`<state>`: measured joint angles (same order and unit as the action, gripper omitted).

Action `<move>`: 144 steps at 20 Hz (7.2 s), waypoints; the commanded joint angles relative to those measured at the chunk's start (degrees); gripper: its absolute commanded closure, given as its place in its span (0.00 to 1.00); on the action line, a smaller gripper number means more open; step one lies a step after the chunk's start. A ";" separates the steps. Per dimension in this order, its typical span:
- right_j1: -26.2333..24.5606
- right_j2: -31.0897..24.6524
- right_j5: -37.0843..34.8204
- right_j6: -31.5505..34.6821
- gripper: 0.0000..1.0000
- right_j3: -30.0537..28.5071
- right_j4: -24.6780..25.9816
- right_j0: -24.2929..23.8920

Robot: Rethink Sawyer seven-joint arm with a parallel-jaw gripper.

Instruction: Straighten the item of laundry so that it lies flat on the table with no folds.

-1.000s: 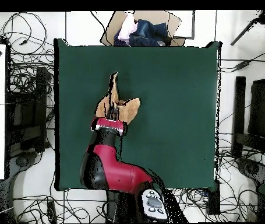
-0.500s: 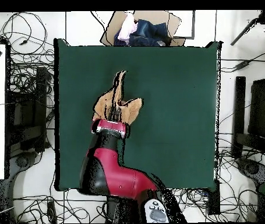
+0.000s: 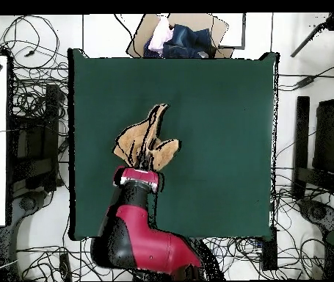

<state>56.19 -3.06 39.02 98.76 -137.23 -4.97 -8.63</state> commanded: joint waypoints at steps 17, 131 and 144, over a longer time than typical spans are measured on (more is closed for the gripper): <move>9.78 7.66 -8.68 17.12 1.00 -13.71 -17.89 15.35; -18.93 -3.74 -2.48 17.48 1.00 18.37 39.51 -22.28; -11.50 -9.88 -16.30 16.48 1.00 16.73 47.32 -32.00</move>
<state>41.73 -6.06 33.65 107.02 -123.14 38.85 -38.80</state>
